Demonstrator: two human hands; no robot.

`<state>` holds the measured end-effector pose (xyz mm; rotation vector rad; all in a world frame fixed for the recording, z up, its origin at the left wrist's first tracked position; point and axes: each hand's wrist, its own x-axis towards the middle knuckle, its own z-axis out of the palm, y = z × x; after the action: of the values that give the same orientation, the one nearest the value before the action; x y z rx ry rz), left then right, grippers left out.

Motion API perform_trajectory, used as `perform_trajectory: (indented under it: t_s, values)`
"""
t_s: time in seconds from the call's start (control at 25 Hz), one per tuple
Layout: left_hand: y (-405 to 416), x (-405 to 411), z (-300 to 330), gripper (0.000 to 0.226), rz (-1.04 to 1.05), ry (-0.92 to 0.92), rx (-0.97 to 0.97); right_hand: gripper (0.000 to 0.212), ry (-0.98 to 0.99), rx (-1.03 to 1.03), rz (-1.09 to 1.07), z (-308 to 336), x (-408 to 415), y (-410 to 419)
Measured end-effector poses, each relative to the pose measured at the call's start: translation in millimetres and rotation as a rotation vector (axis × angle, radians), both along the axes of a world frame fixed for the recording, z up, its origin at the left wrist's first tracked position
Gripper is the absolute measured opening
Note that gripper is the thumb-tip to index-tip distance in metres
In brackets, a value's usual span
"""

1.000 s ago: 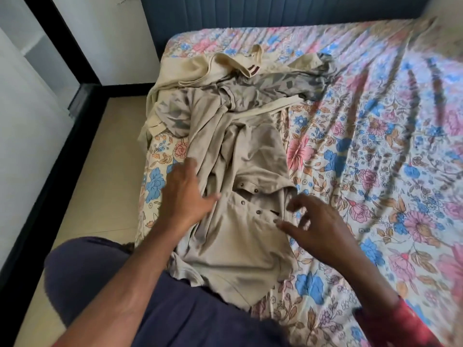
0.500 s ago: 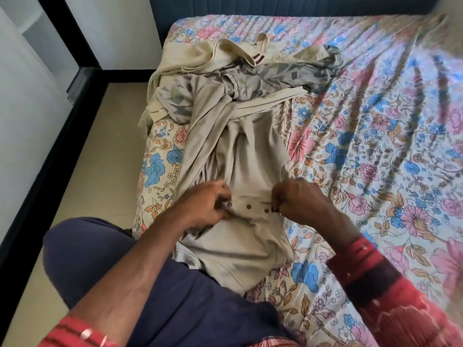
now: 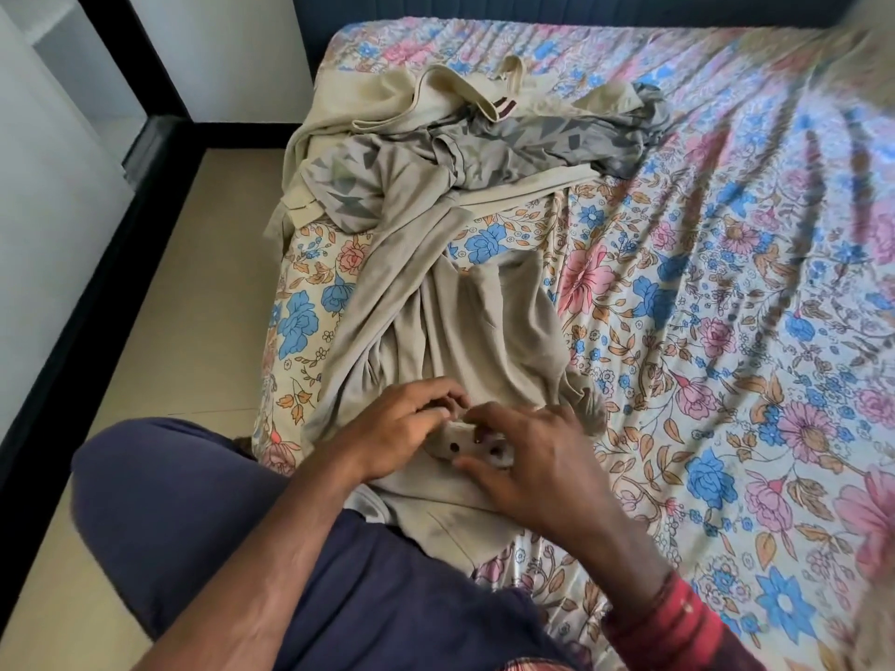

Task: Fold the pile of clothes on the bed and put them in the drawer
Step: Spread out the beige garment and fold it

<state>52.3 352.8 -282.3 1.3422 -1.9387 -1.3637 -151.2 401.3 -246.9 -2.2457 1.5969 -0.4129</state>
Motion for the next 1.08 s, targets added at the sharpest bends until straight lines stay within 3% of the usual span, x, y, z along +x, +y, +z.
perform_trajectory:
  t_s: [0.08, 0.32, 0.36, 0.52, 0.64, 0.76, 0.88, 1.08]
  values:
    - [1, -2, -1, 0.024, -0.014, -0.104, -0.045, 0.023, 0.017, -0.024, -0.006, -18, 9, 3]
    - [-1, -18, -3, 0.007, -0.041, -0.347, -0.217, 0.009, -0.318, 0.089, -0.161, -35, -5, -3]
    - [-2, -21, -1, 0.013, -0.029, -0.361, -0.237, 0.01, -0.344, 0.091, -0.166, -37, -5, -3]
    - [0, -19, 1, 0.008, -0.045, -0.377, -0.246, 0.018, -0.33, 0.122, -0.176, -43, -8, -5]
    - [4, -15, 6, 0.027, -0.139, -0.354, -0.187, 0.013, -0.316, 0.089, -0.131, -44, -8, -3]
    - [7, -23, 11, 0.035, -0.145, -0.466, -0.285, 0.018, -0.24, 0.014, -0.065, -46, -6, 1]
    - [10, -30, 8, 0.021, -0.115, -0.574, -0.436, 0.022, -0.201, 0.049, -0.094, -46, -4, 2]
    - [9, -27, -2, 0.003, 0.017, -0.328, -0.36, 0.021, -0.167, 0.103, -0.149, -40, -9, 3]
